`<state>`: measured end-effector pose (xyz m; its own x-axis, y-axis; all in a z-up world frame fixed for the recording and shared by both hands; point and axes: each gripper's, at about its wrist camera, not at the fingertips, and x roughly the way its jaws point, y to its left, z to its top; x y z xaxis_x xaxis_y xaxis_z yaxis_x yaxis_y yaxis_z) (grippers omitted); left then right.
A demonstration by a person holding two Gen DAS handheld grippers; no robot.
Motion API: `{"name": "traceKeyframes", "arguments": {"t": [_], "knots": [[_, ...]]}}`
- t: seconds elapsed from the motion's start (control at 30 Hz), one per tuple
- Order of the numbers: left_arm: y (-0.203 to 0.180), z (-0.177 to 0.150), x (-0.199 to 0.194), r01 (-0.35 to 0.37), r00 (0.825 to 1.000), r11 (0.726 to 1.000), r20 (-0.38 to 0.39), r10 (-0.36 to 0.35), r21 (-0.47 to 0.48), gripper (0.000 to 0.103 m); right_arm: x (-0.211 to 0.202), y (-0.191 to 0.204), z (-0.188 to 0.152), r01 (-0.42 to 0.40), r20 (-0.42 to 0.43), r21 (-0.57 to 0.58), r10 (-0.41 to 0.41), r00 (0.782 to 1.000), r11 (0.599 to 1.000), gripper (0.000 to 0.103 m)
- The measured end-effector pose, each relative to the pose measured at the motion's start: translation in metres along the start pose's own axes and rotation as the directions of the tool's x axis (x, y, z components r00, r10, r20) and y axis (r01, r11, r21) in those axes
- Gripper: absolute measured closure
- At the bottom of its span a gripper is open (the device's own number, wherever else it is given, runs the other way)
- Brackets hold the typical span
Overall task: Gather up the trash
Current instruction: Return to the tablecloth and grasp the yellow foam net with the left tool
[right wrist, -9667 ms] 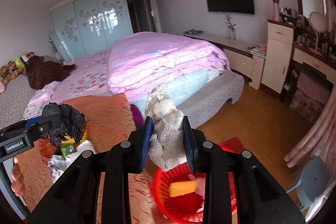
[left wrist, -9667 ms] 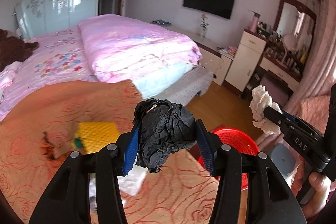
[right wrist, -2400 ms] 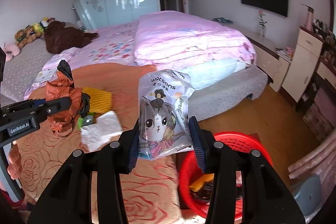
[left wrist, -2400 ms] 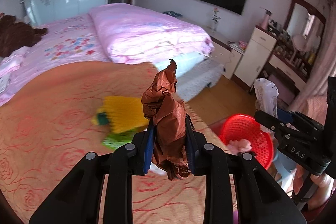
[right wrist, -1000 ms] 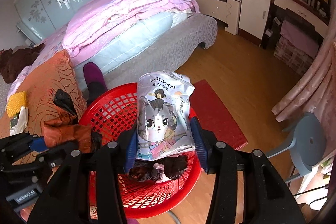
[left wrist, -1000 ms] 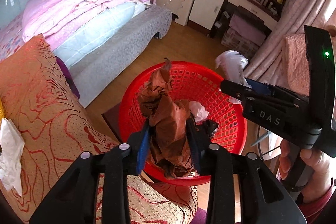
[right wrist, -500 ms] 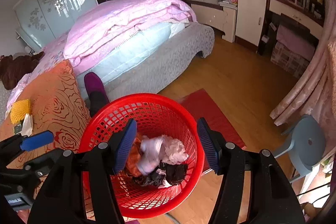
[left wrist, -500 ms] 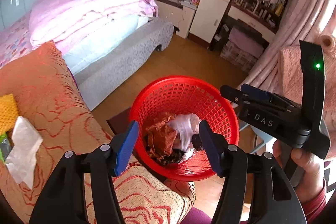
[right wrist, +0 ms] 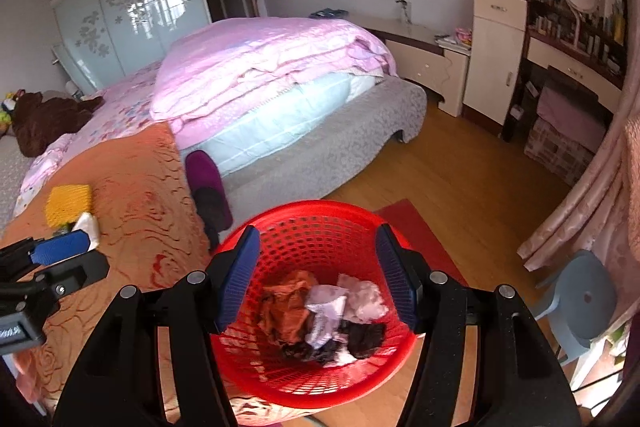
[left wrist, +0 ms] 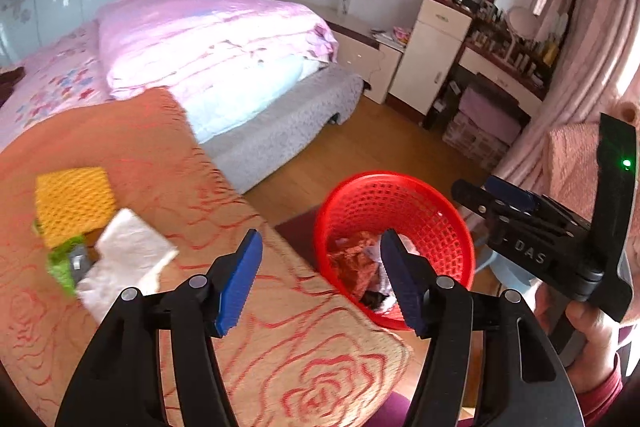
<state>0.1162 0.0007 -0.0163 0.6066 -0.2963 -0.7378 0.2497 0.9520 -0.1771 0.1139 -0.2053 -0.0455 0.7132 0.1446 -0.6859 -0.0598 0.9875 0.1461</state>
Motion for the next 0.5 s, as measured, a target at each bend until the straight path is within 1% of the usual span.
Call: {"name": "traceKeyframes", "arguments": {"t": [0.37,0.5], "knots": [[0.056,-0.008,-0.035,-0.048,0.998,0.994,0.042,0.052,-0.099,0.043,-0.014,0.068,0.003,-0.104,0.005,-0.097,0.105,0.994,0.990,0.045],[0.085,-0.007,-0.050,-0.074,0.995,0.988,0.052,0.082,-0.138,0.043,-0.016,0.091,0.003,-0.141,-0.001,-0.129,0.142,0.990,0.982,0.045]]}}
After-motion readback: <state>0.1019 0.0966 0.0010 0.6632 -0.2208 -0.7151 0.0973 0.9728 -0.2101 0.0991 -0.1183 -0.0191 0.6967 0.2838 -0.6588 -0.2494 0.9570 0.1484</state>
